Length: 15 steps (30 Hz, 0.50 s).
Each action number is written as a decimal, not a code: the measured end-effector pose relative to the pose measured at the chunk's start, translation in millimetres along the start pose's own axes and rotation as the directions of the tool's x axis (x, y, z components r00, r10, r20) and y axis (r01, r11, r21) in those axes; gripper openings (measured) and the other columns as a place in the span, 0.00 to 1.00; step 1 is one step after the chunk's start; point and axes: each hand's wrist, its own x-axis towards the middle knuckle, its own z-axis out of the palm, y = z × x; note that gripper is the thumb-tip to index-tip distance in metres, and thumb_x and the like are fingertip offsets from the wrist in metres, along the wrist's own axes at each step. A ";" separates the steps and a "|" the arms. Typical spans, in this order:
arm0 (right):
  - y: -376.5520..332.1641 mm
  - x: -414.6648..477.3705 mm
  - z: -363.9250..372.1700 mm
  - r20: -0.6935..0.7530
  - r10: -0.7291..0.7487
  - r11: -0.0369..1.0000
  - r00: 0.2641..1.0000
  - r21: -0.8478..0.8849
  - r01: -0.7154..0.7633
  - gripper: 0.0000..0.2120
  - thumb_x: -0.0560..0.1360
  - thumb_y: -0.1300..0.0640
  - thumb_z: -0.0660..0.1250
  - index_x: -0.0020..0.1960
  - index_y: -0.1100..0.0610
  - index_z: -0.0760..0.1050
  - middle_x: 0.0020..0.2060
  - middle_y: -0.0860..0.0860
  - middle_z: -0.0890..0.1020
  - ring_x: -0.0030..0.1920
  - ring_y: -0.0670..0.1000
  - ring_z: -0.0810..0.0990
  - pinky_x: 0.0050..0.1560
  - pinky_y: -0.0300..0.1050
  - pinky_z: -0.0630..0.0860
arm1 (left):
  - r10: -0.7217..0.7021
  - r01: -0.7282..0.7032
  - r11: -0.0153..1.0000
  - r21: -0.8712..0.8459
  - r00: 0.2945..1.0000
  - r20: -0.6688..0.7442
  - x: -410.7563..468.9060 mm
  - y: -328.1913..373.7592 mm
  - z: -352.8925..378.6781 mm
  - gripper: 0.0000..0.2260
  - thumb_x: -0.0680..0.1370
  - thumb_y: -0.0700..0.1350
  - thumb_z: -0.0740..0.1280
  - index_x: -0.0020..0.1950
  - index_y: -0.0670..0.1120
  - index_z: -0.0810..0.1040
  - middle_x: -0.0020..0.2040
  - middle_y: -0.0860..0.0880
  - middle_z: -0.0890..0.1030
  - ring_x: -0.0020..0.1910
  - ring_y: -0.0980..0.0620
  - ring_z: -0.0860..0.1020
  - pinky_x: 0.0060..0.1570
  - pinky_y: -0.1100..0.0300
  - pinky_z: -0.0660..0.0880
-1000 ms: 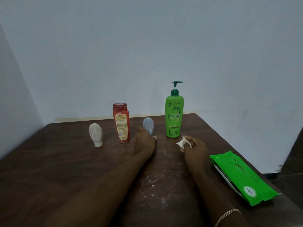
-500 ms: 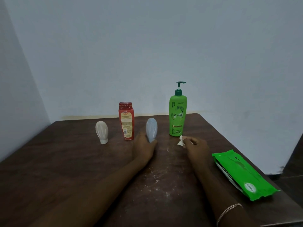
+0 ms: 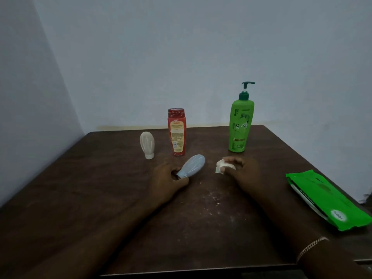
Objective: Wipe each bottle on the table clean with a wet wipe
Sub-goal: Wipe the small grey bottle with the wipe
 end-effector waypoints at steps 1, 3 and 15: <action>-2.7 -3.3 5.2 0.029 -0.011 1.000 1.000 -0.017 0.012 0.10 0.70 0.61 0.76 0.46 0.46 0.83 0.43 0.40 0.85 0.45 0.37 0.83 0.47 0.31 0.78 | 0.003 -0.003 1.000 -0.004 1.000 0.010 0.1 0.9 0.4 0.19 0.71 0.55 0.77 0.58 0.50 0.81 0.48 0.57 0.79 0.45 0.60 0.76 0.42 0.66 0.70; -3.8 -5.7 14.3 0.071 -0.046 0.995 0.996 -0.084 0.052 0.08 0.70 0.58 0.76 0.48 0.48 0.84 0.45 0.41 0.85 0.47 0.38 0.83 0.49 0.34 0.79 | 0.011 -0.011 1.000 -0.013 1.000 0.022 1.1 2.4 2.6 0.17 0.70 0.54 0.77 0.56 0.51 0.81 0.46 0.57 0.79 0.43 0.60 0.76 0.39 0.66 0.69; -13.7 -11.8 22.8 0.011 -0.071 0.983 0.997 -0.172 0.072 0.10 0.72 0.51 0.74 0.53 0.49 0.84 0.45 0.41 0.85 0.44 0.33 0.80 0.41 0.24 0.73 | 0.056 -0.052 0.997 -0.063 0.997 0.052 6.1 -6.0 8.8 0.13 0.70 0.55 0.77 0.50 0.52 0.81 0.41 0.56 0.80 0.40 0.57 0.77 0.39 0.60 0.76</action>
